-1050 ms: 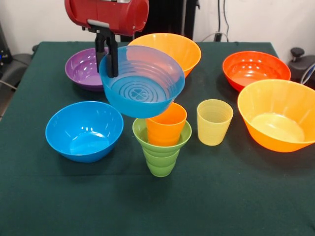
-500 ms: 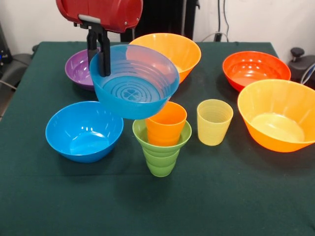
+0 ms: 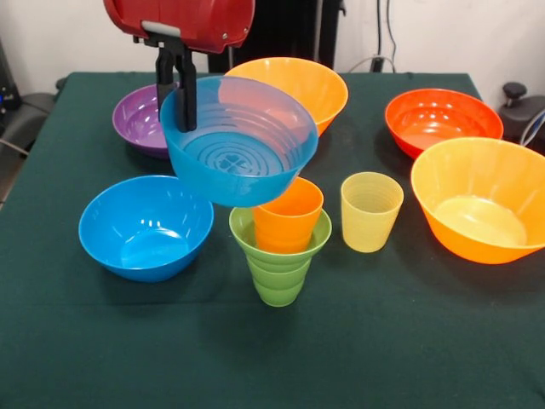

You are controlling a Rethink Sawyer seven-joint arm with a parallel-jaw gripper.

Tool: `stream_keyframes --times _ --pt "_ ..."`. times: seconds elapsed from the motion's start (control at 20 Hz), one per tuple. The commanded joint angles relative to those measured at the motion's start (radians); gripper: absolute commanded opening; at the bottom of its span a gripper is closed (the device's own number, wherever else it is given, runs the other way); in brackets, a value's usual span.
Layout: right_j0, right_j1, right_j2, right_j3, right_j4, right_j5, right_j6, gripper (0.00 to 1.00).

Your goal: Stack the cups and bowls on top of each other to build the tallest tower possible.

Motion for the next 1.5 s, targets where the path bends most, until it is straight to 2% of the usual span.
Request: stream_keyframes --times 0.05,0.8,1.5 --pt "0.047 0.063 -0.007 0.027 0.024 -0.069 0.188 0.0" --pt "0.073 0.087 -0.043 0.032 0.067 -0.119 0.18 0.0" --pt "0.127 0.126 -0.092 0.016 0.113 -0.158 0.193 0.0"
